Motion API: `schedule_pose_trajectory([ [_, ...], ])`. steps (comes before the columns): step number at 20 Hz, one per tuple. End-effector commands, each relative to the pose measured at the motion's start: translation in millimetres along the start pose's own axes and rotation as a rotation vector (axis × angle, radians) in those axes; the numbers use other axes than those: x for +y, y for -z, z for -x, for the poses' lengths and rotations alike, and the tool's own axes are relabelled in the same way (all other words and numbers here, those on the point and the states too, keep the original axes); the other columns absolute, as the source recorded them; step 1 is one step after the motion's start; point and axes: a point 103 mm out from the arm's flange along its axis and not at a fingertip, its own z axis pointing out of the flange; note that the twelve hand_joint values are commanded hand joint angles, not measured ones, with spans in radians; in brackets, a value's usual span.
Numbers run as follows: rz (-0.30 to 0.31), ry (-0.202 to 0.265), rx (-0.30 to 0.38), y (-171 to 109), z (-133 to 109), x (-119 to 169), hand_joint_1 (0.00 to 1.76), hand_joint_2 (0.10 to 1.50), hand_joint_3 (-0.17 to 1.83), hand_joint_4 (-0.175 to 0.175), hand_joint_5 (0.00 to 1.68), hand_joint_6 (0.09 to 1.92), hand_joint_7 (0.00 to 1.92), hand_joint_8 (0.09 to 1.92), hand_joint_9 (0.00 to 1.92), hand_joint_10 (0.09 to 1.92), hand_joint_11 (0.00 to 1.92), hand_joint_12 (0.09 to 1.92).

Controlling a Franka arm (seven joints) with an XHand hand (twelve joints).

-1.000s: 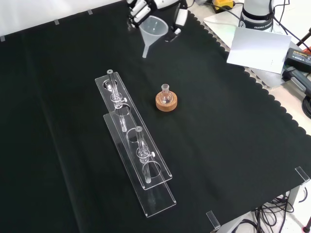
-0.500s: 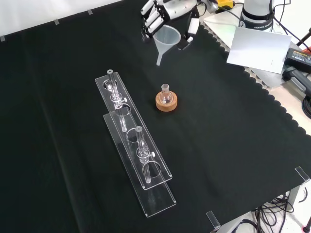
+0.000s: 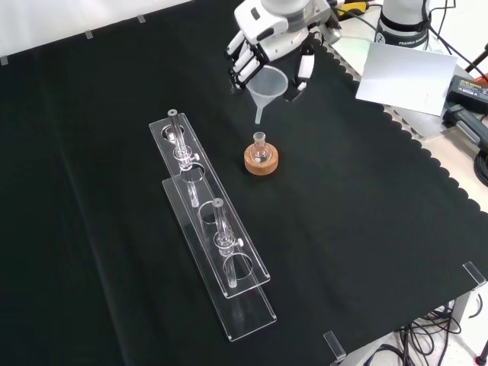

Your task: Place the funnel on the round-bottom flask.

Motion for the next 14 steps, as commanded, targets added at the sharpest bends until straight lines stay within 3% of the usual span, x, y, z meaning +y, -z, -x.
schedule_pose_trajectory([
  [1, -0.047, -0.064, -0.012, -18.6, -4.2, 8.5, 0.88, 0.73, 0.58, -0.004, 0.6, 0.5, 0.7, 0.69, 0.98, 0.46, 0.55, 1.34],
  [14, -0.068, -0.014, 0.037, -36.4, -2.4, 12.2, 0.88, 0.73, 0.58, -0.004, 0.6, 0.51, 0.7, 0.69, 0.98, 0.47, 0.54, 1.34],
])
